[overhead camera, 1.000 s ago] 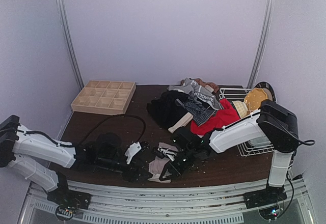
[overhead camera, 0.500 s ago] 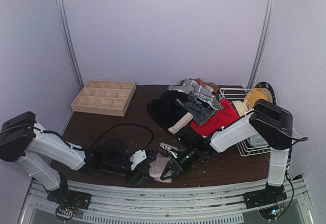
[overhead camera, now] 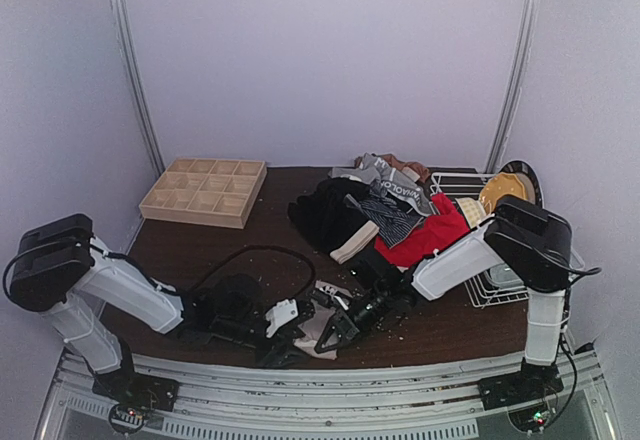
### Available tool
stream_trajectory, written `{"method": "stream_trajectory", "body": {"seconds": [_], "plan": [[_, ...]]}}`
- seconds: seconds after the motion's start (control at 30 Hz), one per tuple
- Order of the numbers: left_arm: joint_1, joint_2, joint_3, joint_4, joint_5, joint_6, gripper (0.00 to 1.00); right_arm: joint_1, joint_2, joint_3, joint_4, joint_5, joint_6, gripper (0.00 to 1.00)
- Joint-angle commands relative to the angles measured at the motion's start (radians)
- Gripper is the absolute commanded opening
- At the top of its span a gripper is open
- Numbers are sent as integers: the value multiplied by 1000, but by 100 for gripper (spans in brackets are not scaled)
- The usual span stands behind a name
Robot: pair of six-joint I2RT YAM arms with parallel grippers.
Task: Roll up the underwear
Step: Roll the underwear at the center of the board.
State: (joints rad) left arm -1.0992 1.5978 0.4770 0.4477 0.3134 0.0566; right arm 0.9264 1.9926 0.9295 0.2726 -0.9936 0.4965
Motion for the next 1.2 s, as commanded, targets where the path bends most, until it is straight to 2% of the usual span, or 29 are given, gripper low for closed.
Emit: {"method": "stream_trajectory", "body": {"seconds": [0.0, 0.27, 0.33, 0.4, 0.47, 0.7, 0.87, 1.03, 1.17], "plan": [[-4, 36, 36, 54, 35, 22, 46, 3, 46, -37, -53, 35, 16, 0], [-4, 43, 8, 78, 27, 4, 6, 3, 20, -43, -49, 43, 16, 0], [-4, 39, 6, 78, 31, -3, 0, 4, 1, -57, -25, 51, 20, 3], [-4, 32, 6, 76, 33, -18, 0, 4, -32, -80, 11, 68, 29, 20], [-4, 28, 8, 64, 39, -33, 0, 5, -70, -107, 41, 100, 33, 31], [-2, 43, 48, -34, 79, -85, 0, 26, -200, -201, 122, 195, 21, 47], [35, 63, 96, -119, 155, -180, 0, 68, -330, -252, 87, 366, -69, 48], [77, 59, 120, -141, 258, -318, 0, 155, -436, -236, -84, 614, -245, 48], [111, 82, 165, -215, 333, -375, 0, 217, -455, -191, -203, 765, -367, 47]]}}
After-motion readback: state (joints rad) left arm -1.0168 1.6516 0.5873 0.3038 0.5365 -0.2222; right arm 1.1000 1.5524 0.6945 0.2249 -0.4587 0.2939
